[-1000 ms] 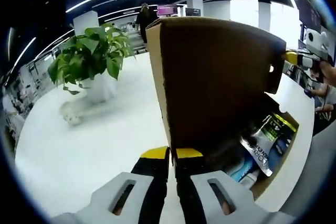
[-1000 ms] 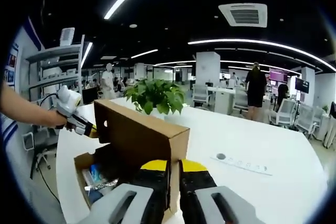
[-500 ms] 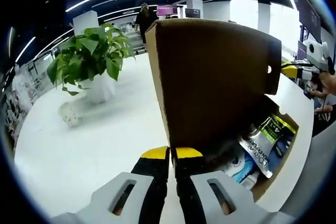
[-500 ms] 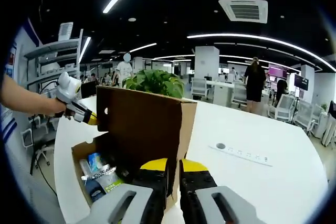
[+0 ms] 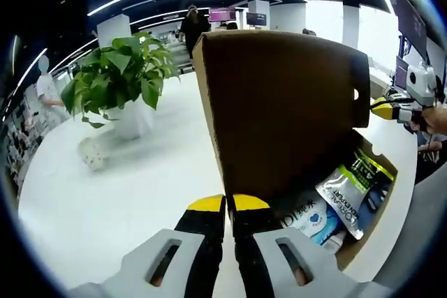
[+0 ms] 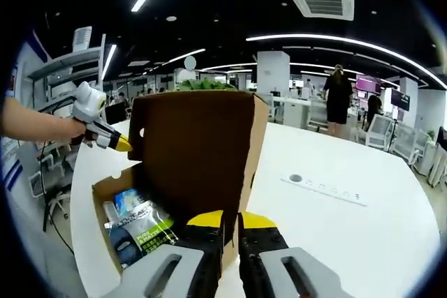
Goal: Operate the shoe box by opening the lid, removing the specified soft item, and placing it in the target area until the item is outside and the box remains undamaged.
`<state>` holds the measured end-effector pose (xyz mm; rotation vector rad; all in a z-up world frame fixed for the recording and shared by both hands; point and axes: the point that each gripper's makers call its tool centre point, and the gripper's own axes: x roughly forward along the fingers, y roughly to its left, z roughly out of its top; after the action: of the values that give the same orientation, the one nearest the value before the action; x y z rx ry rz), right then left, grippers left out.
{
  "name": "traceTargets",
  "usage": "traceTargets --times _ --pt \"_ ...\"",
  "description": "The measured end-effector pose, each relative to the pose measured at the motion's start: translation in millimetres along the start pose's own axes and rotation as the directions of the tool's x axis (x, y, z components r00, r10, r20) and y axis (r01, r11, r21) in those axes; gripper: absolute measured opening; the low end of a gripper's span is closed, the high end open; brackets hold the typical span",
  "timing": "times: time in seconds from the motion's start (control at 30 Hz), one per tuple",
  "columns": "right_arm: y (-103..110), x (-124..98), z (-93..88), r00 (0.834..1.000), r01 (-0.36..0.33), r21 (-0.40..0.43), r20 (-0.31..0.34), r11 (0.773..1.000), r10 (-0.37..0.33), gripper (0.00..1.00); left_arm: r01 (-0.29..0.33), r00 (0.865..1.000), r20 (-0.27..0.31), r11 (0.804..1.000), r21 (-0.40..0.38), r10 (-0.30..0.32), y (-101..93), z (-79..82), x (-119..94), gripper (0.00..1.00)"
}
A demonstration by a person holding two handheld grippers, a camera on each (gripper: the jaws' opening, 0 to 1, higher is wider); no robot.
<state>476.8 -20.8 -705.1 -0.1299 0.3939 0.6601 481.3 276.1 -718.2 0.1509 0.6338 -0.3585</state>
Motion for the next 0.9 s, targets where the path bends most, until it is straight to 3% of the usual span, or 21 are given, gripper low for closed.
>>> traceTargets --times 0.9 --pt "-5.3 12.4 -12.2 0.999 0.007 0.049 -0.036 0.999 -0.005 0.0 0.008 1.0 0.017 1.0 -0.018 -0.008 4.3 4.8 5.8 0.01"
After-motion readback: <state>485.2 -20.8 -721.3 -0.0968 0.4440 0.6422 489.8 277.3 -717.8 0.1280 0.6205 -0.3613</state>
